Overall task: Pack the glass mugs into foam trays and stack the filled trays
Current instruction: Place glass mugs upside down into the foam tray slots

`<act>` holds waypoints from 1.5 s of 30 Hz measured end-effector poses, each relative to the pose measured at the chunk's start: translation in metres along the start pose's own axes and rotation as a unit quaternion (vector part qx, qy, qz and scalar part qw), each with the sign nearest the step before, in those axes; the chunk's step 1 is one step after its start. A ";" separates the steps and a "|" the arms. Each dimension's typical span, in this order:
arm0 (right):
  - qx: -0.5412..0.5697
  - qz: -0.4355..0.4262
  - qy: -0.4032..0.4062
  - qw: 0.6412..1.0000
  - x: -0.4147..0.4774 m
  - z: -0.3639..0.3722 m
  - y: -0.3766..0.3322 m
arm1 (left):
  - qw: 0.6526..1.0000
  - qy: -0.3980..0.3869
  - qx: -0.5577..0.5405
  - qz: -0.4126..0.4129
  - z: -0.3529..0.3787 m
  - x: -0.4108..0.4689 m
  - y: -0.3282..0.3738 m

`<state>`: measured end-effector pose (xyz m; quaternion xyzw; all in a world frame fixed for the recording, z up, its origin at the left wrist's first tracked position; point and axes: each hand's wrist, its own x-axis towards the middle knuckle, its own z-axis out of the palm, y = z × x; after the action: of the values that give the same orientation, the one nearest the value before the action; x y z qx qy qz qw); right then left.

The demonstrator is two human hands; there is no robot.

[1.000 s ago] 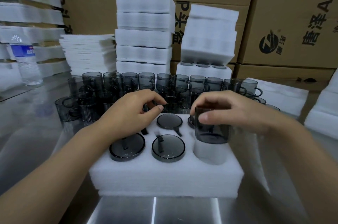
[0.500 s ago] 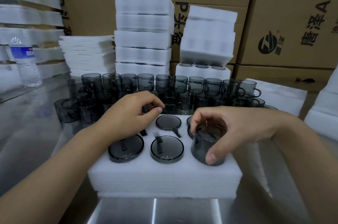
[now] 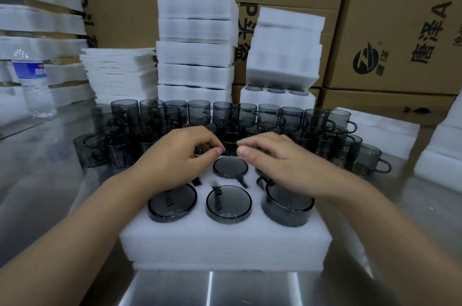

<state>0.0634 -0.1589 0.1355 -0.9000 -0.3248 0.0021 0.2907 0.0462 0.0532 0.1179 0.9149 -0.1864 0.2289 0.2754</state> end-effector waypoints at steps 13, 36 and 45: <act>-0.154 0.033 -0.068 0.985 0.002 0.017 0.005 | 1.000 -0.015 0.017 -0.009 0.000 -0.001 0.000; -0.216 0.249 0.238 0.914 0.017 -0.143 0.113 | 0.999 -0.031 0.016 -0.037 -0.003 -0.002 0.003; -0.560 0.406 -0.045 0.721 0.023 -0.167 0.208 | 0.999 -0.037 0.025 -0.028 -0.004 -0.002 0.000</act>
<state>0.2350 -0.3615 0.1691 -0.9434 0.1167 -0.0220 -0.3097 0.0434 0.0560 0.1198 0.9341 -0.1652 0.1916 0.2519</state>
